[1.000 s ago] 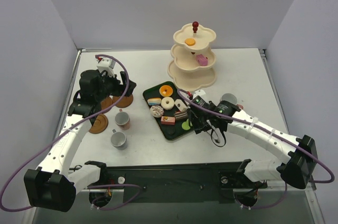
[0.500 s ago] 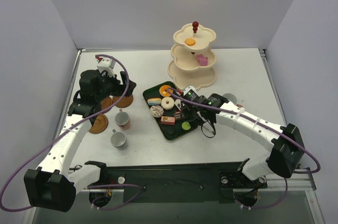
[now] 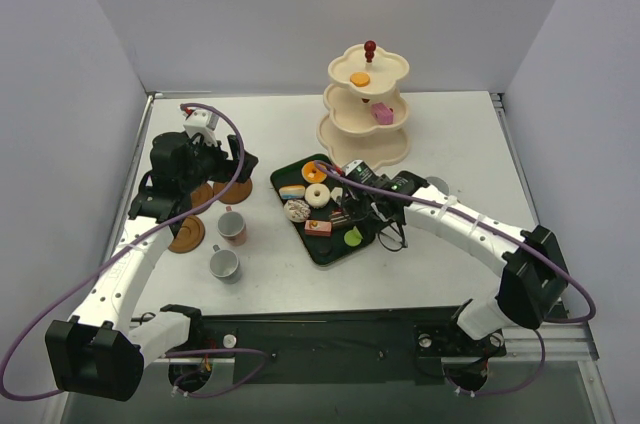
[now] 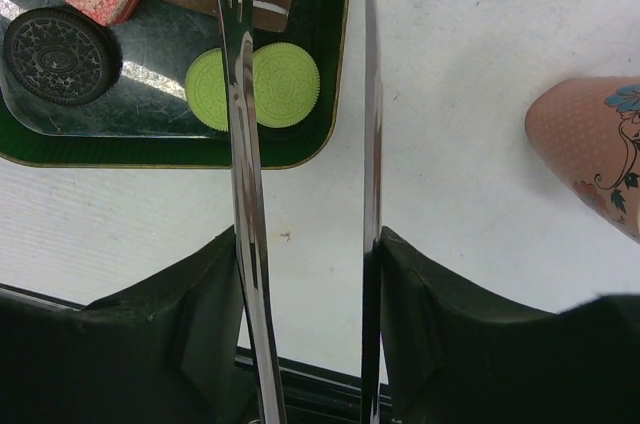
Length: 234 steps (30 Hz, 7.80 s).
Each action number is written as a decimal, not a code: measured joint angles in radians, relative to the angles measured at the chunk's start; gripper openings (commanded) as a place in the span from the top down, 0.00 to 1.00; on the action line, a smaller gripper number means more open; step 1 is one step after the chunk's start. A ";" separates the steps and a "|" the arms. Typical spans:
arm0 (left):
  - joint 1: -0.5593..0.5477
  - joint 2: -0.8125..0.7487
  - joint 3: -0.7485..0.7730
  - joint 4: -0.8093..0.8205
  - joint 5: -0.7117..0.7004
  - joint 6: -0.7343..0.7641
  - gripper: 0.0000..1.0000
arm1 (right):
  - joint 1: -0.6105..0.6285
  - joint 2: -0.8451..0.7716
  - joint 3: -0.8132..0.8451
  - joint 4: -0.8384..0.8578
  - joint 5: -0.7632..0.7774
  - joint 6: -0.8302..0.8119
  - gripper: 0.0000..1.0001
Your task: Serve the afternoon tea
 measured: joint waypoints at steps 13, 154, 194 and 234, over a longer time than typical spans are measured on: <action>0.000 0.000 0.000 0.000 0.000 0.000 0.06 | -0.017 0.007 0.000 0.012 -0.035 -0.013 0.95; 0.008 0.020 0.000 0.000 0.005 -0.001 0.06 | 0.208 -0.026 -0.022 -0.082 -0.063 -0.076 0.61; 0.009 0.021 0.000 0.000 0.005 -0.001 0.06 | 0.213 0.043 0.016 -0.055 0.011 -0.114 1.00; 0.035 0.002 0.000 0.000 -0.013 0.000 0.06 | -0.011 0.171 0.586 -0.171 0.312 -0.238 1.00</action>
